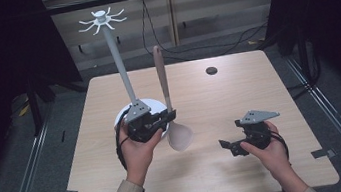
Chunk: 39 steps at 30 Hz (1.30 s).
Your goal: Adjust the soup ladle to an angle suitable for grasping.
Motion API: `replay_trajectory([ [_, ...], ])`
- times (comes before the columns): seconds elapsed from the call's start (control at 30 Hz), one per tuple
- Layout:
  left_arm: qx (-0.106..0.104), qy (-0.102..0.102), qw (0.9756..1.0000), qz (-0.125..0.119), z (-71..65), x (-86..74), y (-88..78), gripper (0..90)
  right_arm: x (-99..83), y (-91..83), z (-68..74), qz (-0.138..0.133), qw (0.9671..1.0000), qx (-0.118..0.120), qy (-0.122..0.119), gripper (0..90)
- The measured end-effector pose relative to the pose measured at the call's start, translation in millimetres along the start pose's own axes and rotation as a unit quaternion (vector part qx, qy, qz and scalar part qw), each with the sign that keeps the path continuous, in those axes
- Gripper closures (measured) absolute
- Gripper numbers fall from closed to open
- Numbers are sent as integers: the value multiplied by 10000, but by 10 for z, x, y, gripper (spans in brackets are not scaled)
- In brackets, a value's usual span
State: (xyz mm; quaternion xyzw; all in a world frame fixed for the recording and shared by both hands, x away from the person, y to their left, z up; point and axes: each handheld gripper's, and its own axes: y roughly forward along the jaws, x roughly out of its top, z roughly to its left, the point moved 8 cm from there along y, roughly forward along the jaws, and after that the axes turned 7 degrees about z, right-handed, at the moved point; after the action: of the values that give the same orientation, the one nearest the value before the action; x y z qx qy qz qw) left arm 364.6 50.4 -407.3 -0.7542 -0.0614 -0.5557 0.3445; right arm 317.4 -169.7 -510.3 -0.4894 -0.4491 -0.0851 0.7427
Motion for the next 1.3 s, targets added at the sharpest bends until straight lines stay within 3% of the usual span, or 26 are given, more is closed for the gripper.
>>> replay_trajectory([
  [0.27, -21, -41, 9999, -102, 63, 87, -70, 804, -26, -13, -34, -6, 10000, -35, 71, 51],
  [0.43, 62, 5, 9999, -125, 124, 160, -132, 804, -29, -8, -31, -7, 10000, -27, 76, 52],
  [0.9, 205, -115, 9993, -279, 273, 285, -309, 804, -21, -16, -30, -33, 10000, -37, 87, 52],
  [1.3, 258, -152, 9990, -338, 341, 431, -239, 804, -21, -17, -18, -33, 10000, -21, 91, 53],
])
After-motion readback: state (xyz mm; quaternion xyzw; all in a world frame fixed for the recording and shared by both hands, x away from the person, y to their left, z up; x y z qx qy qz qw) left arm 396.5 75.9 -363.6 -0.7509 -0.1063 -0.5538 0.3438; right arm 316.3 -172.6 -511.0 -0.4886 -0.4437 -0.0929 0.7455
